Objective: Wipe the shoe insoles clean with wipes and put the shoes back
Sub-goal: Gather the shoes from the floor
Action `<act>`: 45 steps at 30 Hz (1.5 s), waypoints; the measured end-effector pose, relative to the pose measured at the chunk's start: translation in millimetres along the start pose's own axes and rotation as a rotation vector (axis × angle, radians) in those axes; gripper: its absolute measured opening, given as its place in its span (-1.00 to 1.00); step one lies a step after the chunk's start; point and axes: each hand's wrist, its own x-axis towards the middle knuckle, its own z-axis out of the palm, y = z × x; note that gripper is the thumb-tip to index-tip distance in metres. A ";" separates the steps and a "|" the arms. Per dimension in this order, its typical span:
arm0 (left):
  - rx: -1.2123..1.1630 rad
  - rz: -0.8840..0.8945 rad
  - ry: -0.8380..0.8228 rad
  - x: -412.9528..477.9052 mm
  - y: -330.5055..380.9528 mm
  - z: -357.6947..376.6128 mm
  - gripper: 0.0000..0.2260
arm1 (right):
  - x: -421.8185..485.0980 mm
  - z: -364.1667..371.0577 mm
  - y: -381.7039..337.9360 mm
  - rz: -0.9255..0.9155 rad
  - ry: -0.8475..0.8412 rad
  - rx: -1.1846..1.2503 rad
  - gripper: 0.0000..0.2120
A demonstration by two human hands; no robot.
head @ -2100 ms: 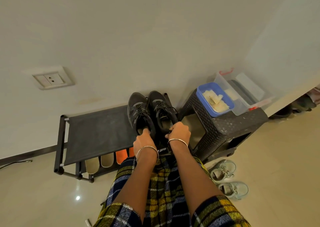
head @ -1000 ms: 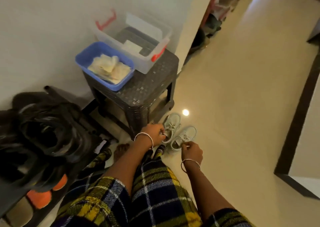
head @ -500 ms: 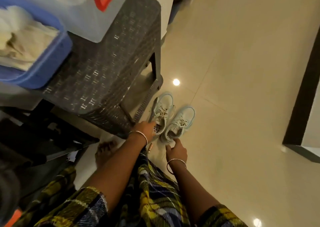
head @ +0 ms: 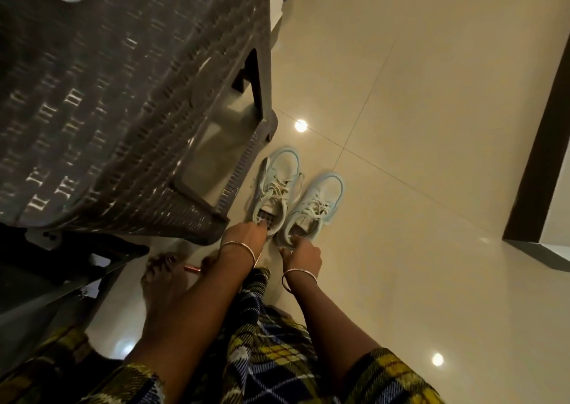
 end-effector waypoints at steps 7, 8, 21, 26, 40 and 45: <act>0.090 0.062 0.106 -10.9 -4.9 -18.0 -0.72 | -7.3 -3.1 7.4 0.054 0.118 0.003 -0.82; 0.081 0.059 0.106 -13.2 -3.8 -23.5 -0.71 | -11.2 -7.7 6.5 0.047 0.133 0.017 -0.82; 0.063 0.052 0.213 -117.4 -10.3 -113.1 -0.74 | -94.5 -97.7 -6.3 -0.140 0.199 0.087 -0.81; -0.014 0.050 0.234 -191.4 -39.3 -139.0 -0.66 | -153.4 -142.6 -10.3 -0.285 0.239 0.072 -0.81; -0.224 -0.161 0.660 -424.5 -13.3 -208.0 -0.67 | -334.2 -261.4 -26.3 -0.675 0.409 0.068 -0.77; -0.291 -0.276 0.867 -510.5 16.6 -207.4 -0.68 | -411.1 -283.3 -22.5 -0.792 0.467 0.153 -0.77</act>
